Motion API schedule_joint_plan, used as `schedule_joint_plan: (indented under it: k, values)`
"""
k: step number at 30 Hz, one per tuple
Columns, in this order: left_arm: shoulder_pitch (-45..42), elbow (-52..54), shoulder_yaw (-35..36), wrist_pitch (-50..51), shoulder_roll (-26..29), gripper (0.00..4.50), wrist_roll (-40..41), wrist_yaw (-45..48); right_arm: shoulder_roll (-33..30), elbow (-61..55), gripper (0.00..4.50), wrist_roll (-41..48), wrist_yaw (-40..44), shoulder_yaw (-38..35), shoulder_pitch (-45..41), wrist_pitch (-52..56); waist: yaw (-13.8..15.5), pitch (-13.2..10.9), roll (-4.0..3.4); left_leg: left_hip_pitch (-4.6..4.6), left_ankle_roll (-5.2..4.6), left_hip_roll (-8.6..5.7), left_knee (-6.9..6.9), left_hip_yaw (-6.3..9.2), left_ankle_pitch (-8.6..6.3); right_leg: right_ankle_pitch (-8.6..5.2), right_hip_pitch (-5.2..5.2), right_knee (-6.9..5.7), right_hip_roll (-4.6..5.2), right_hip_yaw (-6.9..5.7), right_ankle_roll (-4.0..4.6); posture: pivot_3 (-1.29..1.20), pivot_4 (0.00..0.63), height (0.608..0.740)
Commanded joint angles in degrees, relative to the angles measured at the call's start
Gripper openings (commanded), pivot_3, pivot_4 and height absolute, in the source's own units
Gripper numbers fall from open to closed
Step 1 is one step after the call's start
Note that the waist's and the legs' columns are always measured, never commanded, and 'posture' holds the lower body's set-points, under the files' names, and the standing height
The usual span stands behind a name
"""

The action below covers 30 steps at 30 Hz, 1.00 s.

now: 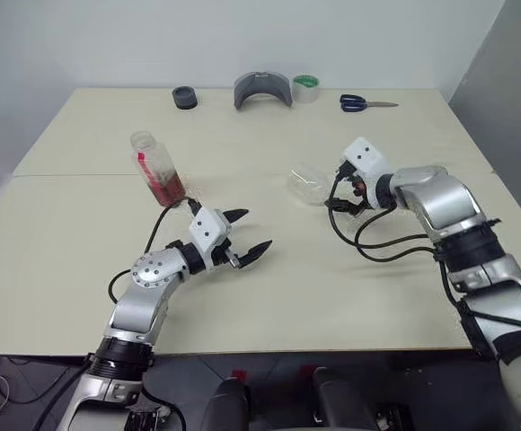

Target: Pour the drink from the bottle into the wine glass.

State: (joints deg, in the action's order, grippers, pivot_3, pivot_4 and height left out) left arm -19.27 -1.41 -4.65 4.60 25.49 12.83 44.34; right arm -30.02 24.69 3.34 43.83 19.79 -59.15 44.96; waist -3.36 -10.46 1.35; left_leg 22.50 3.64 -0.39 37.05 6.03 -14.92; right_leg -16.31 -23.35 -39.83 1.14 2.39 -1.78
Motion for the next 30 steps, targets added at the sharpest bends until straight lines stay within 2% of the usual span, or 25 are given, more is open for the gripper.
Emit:
schedule_joint_plan:
  k: [1, 6, 10, 18, 21, 22, 30]
  values:
    - [-1.1, 0.4, 0.4, -1.1, -0.4, 4.48, -0.3, -0.3, 1.9, 8.7, 4.5, -2.1, 5.0, 1.6, -6.4, -4.0, -0.2, 0.0, 0.0, -0.01, 0.0, 0.01, 0.0, 0.0, 0.0, 0.0, 0.0, 0.0, 0.0, 0.0, 0.0, 0.0, 0.15, 0.74]
    - [-1.5, -0.6, 0.2, -2.2, -1.1, 4.48, -1.0, -0.4, 6.1, 22.4, 4.5, -5.1, 10.4, 3.5, -13.0, -8.5, -0.1, 0.0, -0.01, 0.0, 0.01, 0.0, 0.0, 0.03, 0.0, 0.0, -0.01, -0.01, 0.0, -0.02, 0.0, 0.0, 0.15, 0.74]
    - [-1.4, -1.3, -0.2, -3.4, -2.2, 4.48, -1.8, -1.1, 9.1, 34.2, 4.5, -9.7, 11.2, 5.2, -17.2, -15.3, 0.0, 0.0, -0.01, 0.0, 0.01, -0.02, 0.0, 0.02, 0.01, 0.01, -0.01, -0.02, 0.02, -0.01, 0.01, 0.0, 0.15, 0.74]
    - [-0.1, -2.3, 0.3, -5.4, -3.4, 4.48, -2.8, -2.4, 11.3, 44.5, 4.5, -15.8, 11.2, 5.1, -20.3, -23.1, -0.1, 0.0, -0.04, 0.0, 0.02, -0.02, 0.0, -0.01, 0.01, 0.01, -0.06, -0.04, 0.03, 0.03, 0.01, 0.0, 0.15, 0.74]
    - [0.2, -2.7, 0.3, -6.1, -3.6, 4.5, -3.1, -2.8, 12.2, 46.2, 3.94, -17.0, 10.3, 4.4, -20.9, -24.3, -0.1, 0.0, -0.04, 0.0, 0.02, 0.0, -0.01, -0.02, 0.01, 0.01, -0.09, -0.07, 0.02, 0.04, 0.02, 0.0, 0.15, 0.74]
    - [0.2, -2.7, 0.1, -6.2, -3.7, 4.5, -3.1, -2.9, 12.4, 46.6, 3.63, -17.4, 9.9, 4.2, -21.1, -24.6, -0.1, 0.0, -0.04, 0.0, 0.02, 0.0, -0.01, -0.02, 0.01, 0.01, -0.09, -0.07, 0.02, 0.04, 0.02, 0.0, 0.15, 0.74]
    - [-0.1, -3.6, -0.8, -7.1, -4.6, 4.5, -3.9, -3.1, 13.8, 48.3, 0.7, -19.5, 9.5, 3.1, -22.2, -26.1, 0.0, 0.0, -0.04, 0.02, 0.02, -0.02, -0.01, -0.02, 0.01, 0.01, -0.09, -0.07, 0.04, 0.04, 0.03, 0.0, 0.15, 0.74]
